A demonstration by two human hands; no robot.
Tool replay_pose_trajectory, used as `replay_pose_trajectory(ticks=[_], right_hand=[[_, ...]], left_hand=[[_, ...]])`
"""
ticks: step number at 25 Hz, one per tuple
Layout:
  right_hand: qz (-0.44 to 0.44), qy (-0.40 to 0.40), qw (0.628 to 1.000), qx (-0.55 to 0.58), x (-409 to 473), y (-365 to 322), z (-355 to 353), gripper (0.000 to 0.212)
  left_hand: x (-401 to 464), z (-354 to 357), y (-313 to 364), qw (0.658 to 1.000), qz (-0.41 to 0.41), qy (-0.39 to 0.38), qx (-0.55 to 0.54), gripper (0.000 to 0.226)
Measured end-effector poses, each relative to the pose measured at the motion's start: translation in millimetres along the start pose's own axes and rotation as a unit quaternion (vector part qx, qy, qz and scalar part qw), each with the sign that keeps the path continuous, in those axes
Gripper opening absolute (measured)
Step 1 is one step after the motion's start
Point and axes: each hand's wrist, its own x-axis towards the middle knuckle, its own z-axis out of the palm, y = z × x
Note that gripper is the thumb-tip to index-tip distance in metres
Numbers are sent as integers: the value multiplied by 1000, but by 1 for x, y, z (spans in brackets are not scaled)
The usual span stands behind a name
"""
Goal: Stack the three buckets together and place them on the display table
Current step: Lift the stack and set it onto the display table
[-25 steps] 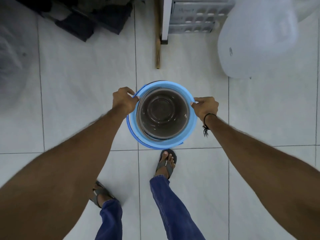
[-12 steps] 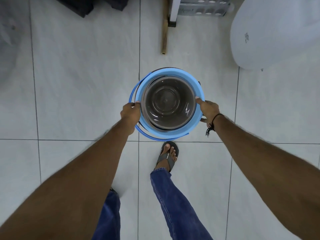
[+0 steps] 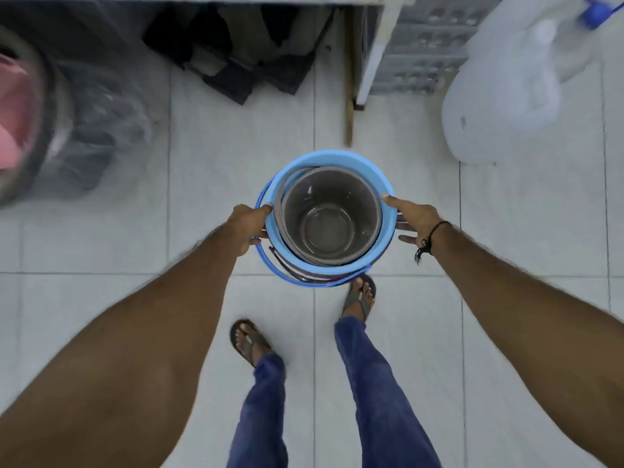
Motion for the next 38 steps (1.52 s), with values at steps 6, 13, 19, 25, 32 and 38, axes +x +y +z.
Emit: replay_pose_trajectory(ticks=[6, 13, 19, 25, 32, 38], right_hand=[[-106, -17, 994, 34, -211, -102, 68, 69], [-268, -12, 961, 63, -384, -251, 143, 60], [-347, 7, 935, 74, -445, -398, 179, 69], [-385, 16, 920, 63, -428, -566, 221, 66], [-360, -5, 933, 16, -367, -689, 266, 45], [-302, -18, 952, 49, -300, -751, 310, 36]], left_hand=[[-152, -193, 72, 997, 82, 5, -8, 29], [-281, -376, 174, 954, 246, 116, -129, 43], [-331, -471, 286, 922, 325, 132, -164, 20], [-297, -541, 412, 923, 317, 122, -179, 27], [-215, -583, 520, 917, 313, 141, -204, 31], [-116, -595, 579, 925, 284, 102, -230, 20]])
